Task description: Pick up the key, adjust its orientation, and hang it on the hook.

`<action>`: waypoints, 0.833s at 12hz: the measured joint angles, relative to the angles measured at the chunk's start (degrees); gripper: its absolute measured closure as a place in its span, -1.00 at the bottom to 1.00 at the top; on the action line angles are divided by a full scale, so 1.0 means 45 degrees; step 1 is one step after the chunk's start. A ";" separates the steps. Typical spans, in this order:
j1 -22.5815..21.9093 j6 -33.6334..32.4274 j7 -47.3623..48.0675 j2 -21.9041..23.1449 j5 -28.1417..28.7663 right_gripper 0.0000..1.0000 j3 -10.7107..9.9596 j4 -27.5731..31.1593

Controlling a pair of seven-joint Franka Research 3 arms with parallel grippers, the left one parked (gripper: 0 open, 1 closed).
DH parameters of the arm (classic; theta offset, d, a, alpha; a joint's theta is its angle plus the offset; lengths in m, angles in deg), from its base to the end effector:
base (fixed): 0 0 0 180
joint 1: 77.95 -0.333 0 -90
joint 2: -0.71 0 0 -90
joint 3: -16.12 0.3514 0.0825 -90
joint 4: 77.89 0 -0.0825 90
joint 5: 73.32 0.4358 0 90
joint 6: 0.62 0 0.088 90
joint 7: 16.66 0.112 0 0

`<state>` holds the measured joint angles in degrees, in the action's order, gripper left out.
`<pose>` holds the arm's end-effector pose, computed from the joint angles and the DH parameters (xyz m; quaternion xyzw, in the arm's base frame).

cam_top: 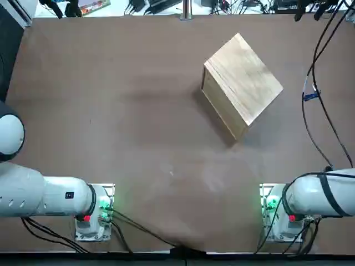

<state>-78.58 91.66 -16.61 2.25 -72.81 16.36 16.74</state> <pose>0.5990 0.0101 0.6321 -0.9999 -0.0069 0.0071 0.0043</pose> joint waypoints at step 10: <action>0.0000 0.0005 0.0005 0.0000 -0.0001 -0.99 0.0000 0.0000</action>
<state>-78.58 91.68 -16.59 2.25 -72.81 16.36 16.75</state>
